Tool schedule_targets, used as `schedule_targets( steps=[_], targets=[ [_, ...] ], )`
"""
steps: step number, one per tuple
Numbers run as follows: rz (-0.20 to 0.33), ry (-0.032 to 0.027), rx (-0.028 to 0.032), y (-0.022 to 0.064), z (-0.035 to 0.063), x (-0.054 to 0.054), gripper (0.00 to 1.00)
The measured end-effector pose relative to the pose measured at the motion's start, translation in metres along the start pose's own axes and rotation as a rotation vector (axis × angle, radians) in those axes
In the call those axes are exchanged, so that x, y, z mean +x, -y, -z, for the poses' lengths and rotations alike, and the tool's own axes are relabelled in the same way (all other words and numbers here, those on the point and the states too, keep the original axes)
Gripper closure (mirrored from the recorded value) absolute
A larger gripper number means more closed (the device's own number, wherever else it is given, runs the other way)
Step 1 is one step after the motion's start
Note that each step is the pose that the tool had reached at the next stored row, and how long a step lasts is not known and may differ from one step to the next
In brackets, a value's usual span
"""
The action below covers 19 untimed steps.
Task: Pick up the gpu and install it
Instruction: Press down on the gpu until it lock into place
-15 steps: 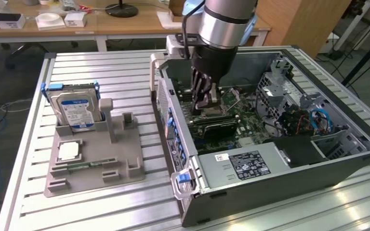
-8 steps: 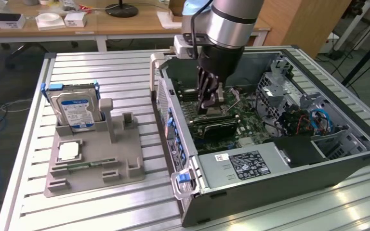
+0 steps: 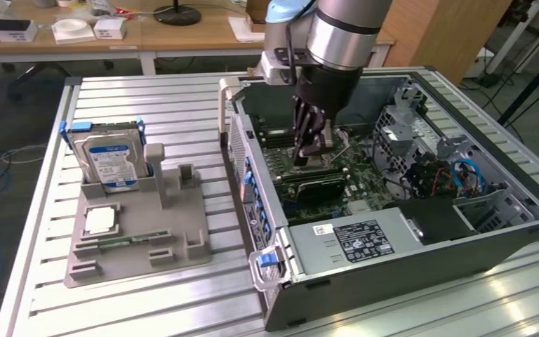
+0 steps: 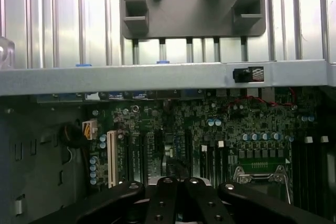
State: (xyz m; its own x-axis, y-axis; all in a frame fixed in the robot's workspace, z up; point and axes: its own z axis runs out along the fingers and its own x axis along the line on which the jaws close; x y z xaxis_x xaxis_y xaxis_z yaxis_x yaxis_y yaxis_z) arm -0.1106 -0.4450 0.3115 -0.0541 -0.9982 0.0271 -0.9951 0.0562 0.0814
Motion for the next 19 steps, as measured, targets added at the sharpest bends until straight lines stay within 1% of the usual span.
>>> schedule_targets(
  steps=[3,4,5,7,8,9,10,12,16,19],
  targets=[
    [0.0,0.0001,0.001,0.002,0.0001,-0.001,0.89],
    [0.0,0.0003,0.0047,0.002,0.0001,-0.001,0.89],
    [0.0,0.0007,0.0165,0.002,0.0001,-0.002,0.89],
    [0.001,0.0024,0.044,0.002,-0.0001,-0.002,0.89],
    [0.001,0.0032,0.0559,0.0022,-0.0002,-0.003,0.89],
    [0.001,0.0038,0.0648,0.0029,-0.0003,-0.003,0.89],
    [0.001,0.0038,0.0672,0.0045,-0.0001,-0.003,0.89],
    [0.001,0.0037,0.0673,0.0112,0.0005,-0.003,0.89],
    [0.002,0.0037,0.0666,0.0273,0.0018,-0.004,0.89],
    [0.002,0.0038,0.0666,0.037,0.0026,-0.005,0.89]
  ],
)
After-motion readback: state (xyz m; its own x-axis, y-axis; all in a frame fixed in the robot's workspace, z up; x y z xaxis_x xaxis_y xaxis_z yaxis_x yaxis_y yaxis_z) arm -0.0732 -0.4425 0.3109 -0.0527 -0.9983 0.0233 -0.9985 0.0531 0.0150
